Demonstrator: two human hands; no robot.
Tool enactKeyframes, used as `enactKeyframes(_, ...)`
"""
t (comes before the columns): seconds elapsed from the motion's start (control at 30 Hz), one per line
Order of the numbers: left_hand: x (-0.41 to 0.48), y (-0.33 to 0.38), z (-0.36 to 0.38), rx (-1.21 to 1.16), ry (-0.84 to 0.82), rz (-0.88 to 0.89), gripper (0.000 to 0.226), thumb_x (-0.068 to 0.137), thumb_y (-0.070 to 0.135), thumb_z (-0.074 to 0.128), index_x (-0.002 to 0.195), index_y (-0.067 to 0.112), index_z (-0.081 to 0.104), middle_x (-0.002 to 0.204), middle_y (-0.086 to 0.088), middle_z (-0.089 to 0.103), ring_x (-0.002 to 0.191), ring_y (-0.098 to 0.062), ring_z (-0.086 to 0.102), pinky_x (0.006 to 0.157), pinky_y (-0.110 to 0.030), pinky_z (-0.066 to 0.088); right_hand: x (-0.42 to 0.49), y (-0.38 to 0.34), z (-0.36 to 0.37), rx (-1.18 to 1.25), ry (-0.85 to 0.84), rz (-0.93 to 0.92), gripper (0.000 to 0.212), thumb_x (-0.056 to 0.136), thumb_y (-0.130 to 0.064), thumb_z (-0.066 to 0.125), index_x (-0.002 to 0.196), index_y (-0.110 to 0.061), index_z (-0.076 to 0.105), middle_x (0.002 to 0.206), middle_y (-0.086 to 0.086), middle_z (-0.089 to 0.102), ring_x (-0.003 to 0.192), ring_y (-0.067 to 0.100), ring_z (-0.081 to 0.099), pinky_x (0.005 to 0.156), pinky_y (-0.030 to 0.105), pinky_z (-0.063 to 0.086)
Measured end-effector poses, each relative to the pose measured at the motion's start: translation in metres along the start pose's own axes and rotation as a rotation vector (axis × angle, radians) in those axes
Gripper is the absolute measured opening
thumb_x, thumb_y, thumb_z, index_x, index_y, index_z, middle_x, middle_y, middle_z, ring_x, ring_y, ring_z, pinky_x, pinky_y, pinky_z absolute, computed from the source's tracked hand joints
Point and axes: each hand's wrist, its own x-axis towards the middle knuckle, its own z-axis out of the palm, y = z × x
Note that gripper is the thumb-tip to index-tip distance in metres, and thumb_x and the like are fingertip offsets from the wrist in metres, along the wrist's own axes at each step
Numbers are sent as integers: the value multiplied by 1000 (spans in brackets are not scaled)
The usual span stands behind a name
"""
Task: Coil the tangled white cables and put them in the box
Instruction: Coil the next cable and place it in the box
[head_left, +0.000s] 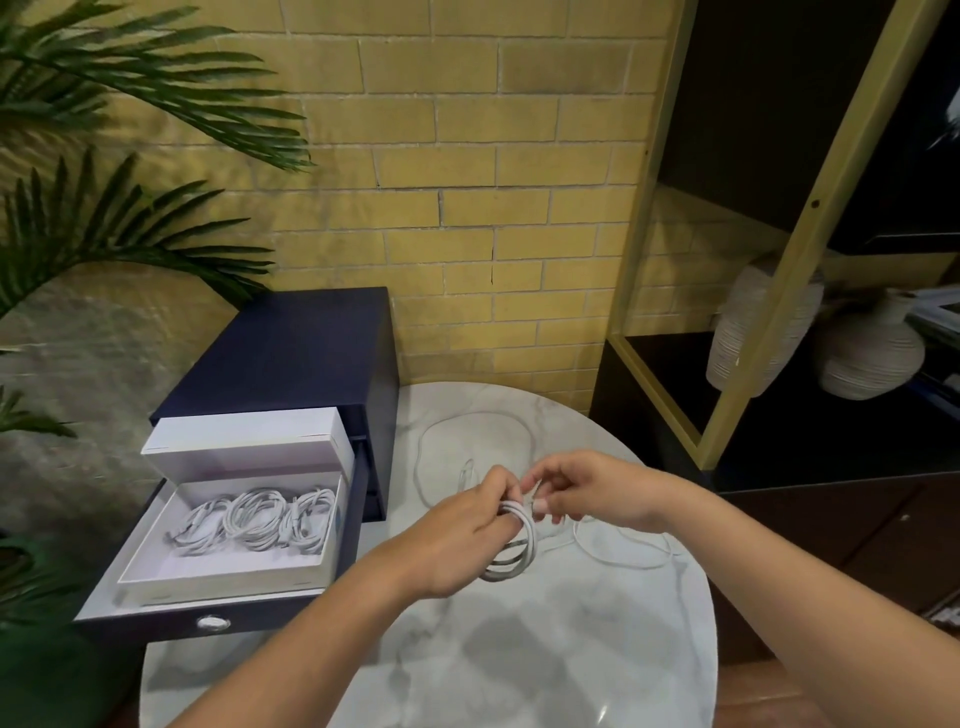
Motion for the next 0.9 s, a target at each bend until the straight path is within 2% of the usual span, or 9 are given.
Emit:
enactKeyframes(0.1,0,1,4,-20,-20,9,8,94,32,40,86,33,38,73,10,51,68,-10,45,65,-31,36,1,3,3,-110,57,-6,13,94,-12,57,102,-12,67,83,-5,65,71,3,57,72,27,46)
enactKeyframes(0.23,1,4,3,-3,-86,1,14,95,28,38,85,37,37,75,10,49,70,-10,43,67,-31,35,4,-4,10,-329,251,-192,16,96,-8,52,97,-14,68,93,-2,62,68,5,60,69,26,52)
enactKeyframes(0.3,1,4,2,24,-115,1,16,96,28,36,85,40,36,76,12,49,72,-9,43,68,-30,35,6,-4,9,-416,260,-258,16,95,-9,54,100,-15,69,97,-1,62,75,7,59,70,22,50)
enactKeyframes(0.37,-1,1,3,43,-142,-11,14,97,29,35,88,39,38,80,11,52,74,-7,46,69,-29,37,8,-2,4,-517,264,-279,13,94,-16,58,99,-17,70,97,-3,63,86,10,58,79,27,49)
enactKeyframes(0.43,-2,-5,5,47,-167,-21,12,94,32,36,88,40,42,84,10,57,77,-9,48,74,-32,39,7,0,-4,-590,289,-261,13,92,-25,61,97,-19,71,95,-6,64,88,10,58,81,32,49)
enactKeyframes(0.57,-4,-10,3,-65,-142,-19,15,94,32,36,98,39,48,80,12,55,74,-9,47,73,-30,39,4,-2,-10,-599,297,-244,17,91,-29,62,98,-19,73,94,-7,65,88,8,58,82,33,49)
enactKeyframes(0.77,-1,-17,8,-180,10,-37,28,103,34,29,130,40,30,78,14,60,65,-8,46,66,-22,39,6,-9,-14,-567,331,-233,17,91,-30,63,96,-18,73,90,-8,62,83,9,56,77,32,49)
enactKeyframes(0.83,3,-20,9,-180,13,-81,25,103,34,31,127,36,38,76,12,62,64,-7,47,66,-23,40,6,-14,-13,-569,355,-250,15,90,-30,64,92,-19,73,88,-8,61,81,10,56,75,33,48)
enactKeyframes(0.9,5,-22,8,-179,39,-119,20,102,34,34,114,33,50,74,10,61,63,-10,47,63,-26,39,4,-22,-11,-578,371,-254,15,90,-31,63,90,-19,72,86,-10,60,80,10,56,74,33,48)
